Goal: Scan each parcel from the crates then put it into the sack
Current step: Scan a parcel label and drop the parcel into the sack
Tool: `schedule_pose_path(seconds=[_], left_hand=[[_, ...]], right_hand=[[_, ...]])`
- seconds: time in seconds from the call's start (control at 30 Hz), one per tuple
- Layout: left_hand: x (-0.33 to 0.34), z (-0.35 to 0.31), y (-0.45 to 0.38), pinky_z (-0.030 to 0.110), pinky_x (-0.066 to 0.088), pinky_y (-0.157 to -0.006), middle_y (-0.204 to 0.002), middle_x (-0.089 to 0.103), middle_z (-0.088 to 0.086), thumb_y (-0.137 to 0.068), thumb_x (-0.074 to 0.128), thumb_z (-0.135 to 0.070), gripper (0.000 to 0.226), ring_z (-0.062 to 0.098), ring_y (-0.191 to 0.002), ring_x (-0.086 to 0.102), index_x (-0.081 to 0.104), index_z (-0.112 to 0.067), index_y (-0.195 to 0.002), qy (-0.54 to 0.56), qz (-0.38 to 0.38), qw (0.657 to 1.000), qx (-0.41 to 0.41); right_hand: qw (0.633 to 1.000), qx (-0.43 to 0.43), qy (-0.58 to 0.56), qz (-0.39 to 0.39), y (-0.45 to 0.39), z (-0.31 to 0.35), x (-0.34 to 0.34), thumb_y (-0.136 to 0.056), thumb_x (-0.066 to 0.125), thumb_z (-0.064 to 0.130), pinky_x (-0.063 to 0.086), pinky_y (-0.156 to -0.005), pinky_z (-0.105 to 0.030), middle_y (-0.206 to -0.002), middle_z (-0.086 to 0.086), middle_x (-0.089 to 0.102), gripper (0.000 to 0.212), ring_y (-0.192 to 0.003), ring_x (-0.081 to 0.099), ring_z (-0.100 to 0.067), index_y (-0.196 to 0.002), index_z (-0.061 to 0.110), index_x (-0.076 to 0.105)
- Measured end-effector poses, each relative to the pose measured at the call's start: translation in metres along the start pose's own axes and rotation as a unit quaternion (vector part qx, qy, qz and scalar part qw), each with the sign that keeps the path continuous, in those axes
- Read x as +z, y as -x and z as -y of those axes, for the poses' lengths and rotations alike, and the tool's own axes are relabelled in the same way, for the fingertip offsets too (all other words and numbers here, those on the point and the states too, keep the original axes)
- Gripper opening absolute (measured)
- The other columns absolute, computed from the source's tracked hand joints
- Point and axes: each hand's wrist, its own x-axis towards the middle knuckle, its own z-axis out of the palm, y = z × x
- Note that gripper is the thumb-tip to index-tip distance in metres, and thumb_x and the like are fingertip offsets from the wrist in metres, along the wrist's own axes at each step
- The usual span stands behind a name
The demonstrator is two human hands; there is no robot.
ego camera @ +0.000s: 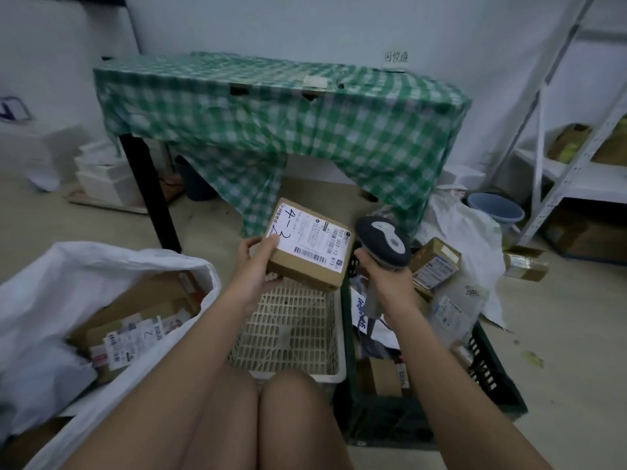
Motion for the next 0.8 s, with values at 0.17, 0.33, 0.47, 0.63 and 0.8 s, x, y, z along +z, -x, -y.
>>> schedule_pose_path(seconds=[0.17,0.33,0.47,0.63,0.8], left_hand=[[-0.009,0.007,0.007,0.04,0.052,-0.09,-0.127,0.058,0.002,-0.067,0.078,-0.05,0.094,0.023,-0.108,0.063,0.024,-0.031,-0.142,-0.099,0.119,0.982,-0.107],[-0.019,0.003,0.004,0.038,0.052,-0.093,-0.118,0.053,-0.008,-0.082,0.074,-0.021,0.082,0.013,-0.104,0.058,0.018,-0.029,-0.141,-0.119,0.088,0.987,-0.065],[-0.016,0.007,0.001,0.041,0.058,-0.083,-0.126,0.042,-0.007,-0.084,0.072,-0.03,0.102,0.014,-0.101,0.059,-0.008,-0.038,-0.147,-0.06,0.023,0.997,-0.037],[0.0,0.018,-0.001,0.044,0.06,-0.07,-0.129,0.045,-0.008,-0.08,0.075,-0.028,0.106,0.026,-0.112,0.059,-0.007,-0.051,-0.143,-0.035,0.059,0.997,-0.025],[0.008,0.027,-0.002,0.047,0.054,-0.089,-0.134,0.051,0.003,-0.058,0.077,-0.058,0.095,0.025,-0.11,0.061,0.018,-0.036,-0.129,-0.071,0.065,0.994,-0.052]], right_hand=[[1.0,-0.01,0.017,-0.009,-0.002,0.001,0.018,-0.075,0.082,0.017,0.046,-0.098,-0.036,-0.122,-0.001,0.064,0.057,-0.111,0.058,-0.019,-0.126,0.008,0.059],[0.999,-0.004,0.042,0.019,-0.011,0.004,0.02,-0.076,0.08,0.011,0.048,-0.096,-0.038,-0.116,-0.003,0.066,0.049,-0.108,0.061,-0.02,-0.121,0.006,0.062],[0.999,-0.015,0.011,-0.042,-0.012,-0.004,0.024,-0.083,0.075,0.019,0.047,-0.081,-0.032,-0.092,-0.001,0.067,0.029,-0.086,0.061,-0.016,-0.107,0.007,0.065],[0.998,-0.001,-0.04,-0.052,-0.011,-0.015,0.035,-0.08,0.078,0.02,0.053,-0.091,-0.043,-0.098,0.002,0.069,0.027,-0.1,0.066,-0.021,-0.103,0.019,0.064],[0.997,-0.016,-0.05,-0.064,-0.013,-0.023,0.039,-0.073,0.083,0.015,0.047,-0.1,-0.041,-0.106,0.005,0.068,0.035,-0.108,0.06,-0.016,-0.102,0.02,0.064]])
